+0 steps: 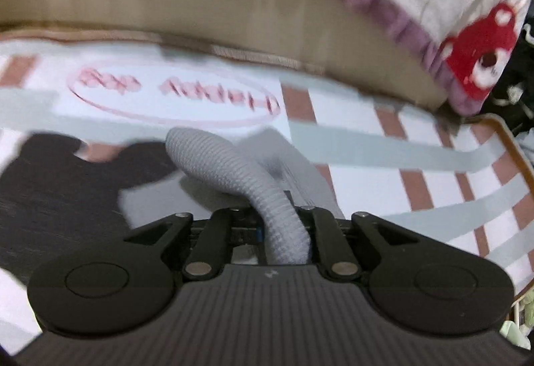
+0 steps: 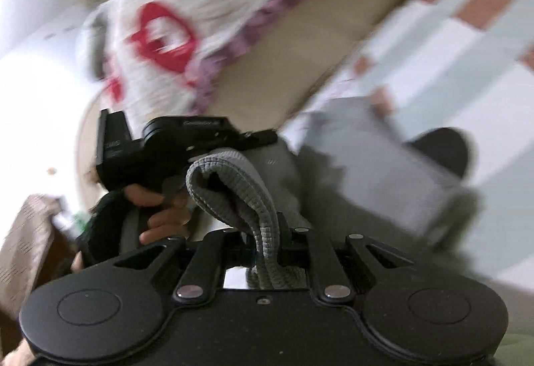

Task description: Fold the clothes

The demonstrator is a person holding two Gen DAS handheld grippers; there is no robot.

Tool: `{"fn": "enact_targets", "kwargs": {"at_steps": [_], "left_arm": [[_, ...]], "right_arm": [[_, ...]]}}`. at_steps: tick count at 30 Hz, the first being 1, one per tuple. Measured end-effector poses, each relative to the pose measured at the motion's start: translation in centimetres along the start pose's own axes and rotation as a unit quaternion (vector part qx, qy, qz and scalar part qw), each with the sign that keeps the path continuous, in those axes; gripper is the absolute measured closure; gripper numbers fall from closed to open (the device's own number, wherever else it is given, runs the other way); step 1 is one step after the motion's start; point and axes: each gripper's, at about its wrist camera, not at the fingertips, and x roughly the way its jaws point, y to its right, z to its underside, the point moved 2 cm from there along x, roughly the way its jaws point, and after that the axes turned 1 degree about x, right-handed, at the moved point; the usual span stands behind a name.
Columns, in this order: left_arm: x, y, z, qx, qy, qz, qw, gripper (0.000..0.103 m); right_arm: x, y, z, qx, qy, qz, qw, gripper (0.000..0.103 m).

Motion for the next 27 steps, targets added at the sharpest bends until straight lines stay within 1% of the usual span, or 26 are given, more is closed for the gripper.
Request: {"fn": "enact_targets", "kwargs": {"at_steps": [1, 3, 4, 7, 8, 9, 11, 13, 14, 15, 16, 18, 19, 20, 21, 22, 23, 24, 25, 27], "left_arm": [[0.9, 0.3, 0.3, 0.005, -0.002, 0.001, 1.0, 0.093], [2.0, 1.1, 1.0, 0.028, 0.005, 0.002, 0.9996, 0.088], [1.9, 1.5, 1.2, 0.037, 0.014, 0.002, 0.9992, 0.087], [0.7, 2.3, 1.5, 0.044, 0.041, 0.013, 0.9981, 0.087], [-0.2, 2.7, 1.4, 0.044, 0.053, 0.023, 0.9973, 0.083], [-1.1, 3.0, 1.1, 0.044, 0.067, 0.032, 0.9963, 0.075], [-3.2, 3.3, 0.7, 0.038, 0.108, 0.062, 0.9915, 0.065], [-5.2, 3.0, 0.7, 0.035, 0.157, 0.094, 0.9825, 0.065], [-5.9, 2.7, 0.8, 0.032, 0.179, 0.104, 0.9778, 0.063], [-6.1, 2.2, 1.0, 0.021, 0.189, 0.103, 0.9763, 0.062], [-5.7, 1.8, 1.1, 0.009, 0.182, 0.095, 0.9786, 0.062], [-4.8, 0.8, 1.9, -0.007, 0.152, 0.071, 0.9859, 0.063], [-4.3, 0.4, 2.4, -0.009, 0.139, 0.054, 0.9888, 0.063], [-3.9, 0.1, 3.0, 0.001, 0.131, 0.026, 0.991, 0.063], [-3.5, -0.2, 3.6, 0.008, 0.123, 0.002, 0.9923, 0.063], [-3.2, -0.5, 4.3, 0.012, 0.116, -0.016, 0.9931, 0.063], [-3.0, -0.6, 4.9, 0.015, 0.108, -0.024, 0.9937, 0.063], [-3.2, -0.6, 5.4, 0.018, 0.102, -0.015, 0.9945, 0.063], [-3.4, -0.5, 6.0, 0.021, 0.096, -0.006, 0.9952, 0.062], [-4.1, 0.0, 7.3, 0.044, 0.089, 0.016, 0.995, 0.06]], "right_arm": [[-0.1, 0.7, -0.2, 0.009, 0.007, 0.024, 1.0, 0.09], [-0.4, 1.8, -0.2, 0.028, 0.011, 0.054, 0.998, 0.089], [-0.5, 2.3, -0.1, 0.039, 0.01, 0.063, 0.997, 0.089], [-0.6, 2.9, -0.2, 0.052, 0.011, 0.07, 0.996, 0.088], [-0.4, 3.0, 0.0, 0.052, 0.009, 0.076, 0.996, 0.086], [-0.4, 3.1, 0.1, 0.053, 0.008, 0.08, 0.995, 0.085], [-0.5, 3.2, 0.2, 0.056, 0.008, 0.084, 0.995, 0.086], [-0.6, 3.3, 0.2, 0.072, 0.009, 0.093, 0.993, 0.086], [-0.6, 3.4, 0.2, 0.09, 0.012, 0.096, 0.991, 0.086], [-0.6, 3.3, 0.0, 0.093, 0.01, 0.1, 0.991, 0.086], [-0.6, 3.2, -0.1, 0.096, 0.008, 0.103, 0.99, 0.085], [-0.7, 2.9, -0.3, 0.101, 0.004, 0.111, 0.989, 0.083], [-1.0, 2.8, -0.5, 0.101, 0.005, 0.113, 0.988, 0.079], [-1.4, 2.8, -0.7, 0.1, 0.01, 0.12, 0.988, 0.076], [-1.8, 2.9, -0.8, 0.099, 0.017, 0.134, 0.986, 0.07], [-2.3, 3.0, -1.1, 0.095, 0.029, 0.154, 0.983, 0.059], [-3.0, 3.1, -1.5, 0.086, 0.048, 0.175, 0.98, 0.054], [-3.6, 3.1, -1.8, 0.07, 0.061, 0.194, 0.977, 0.051], [-4.2, 3.0, -2.2, 0.053, 0.074, 0.214, 0.973, 0.051], [-4.8, 2.8, -3.1, 0.027, 0.071, 0.211, 0.975, 0.053]]}}
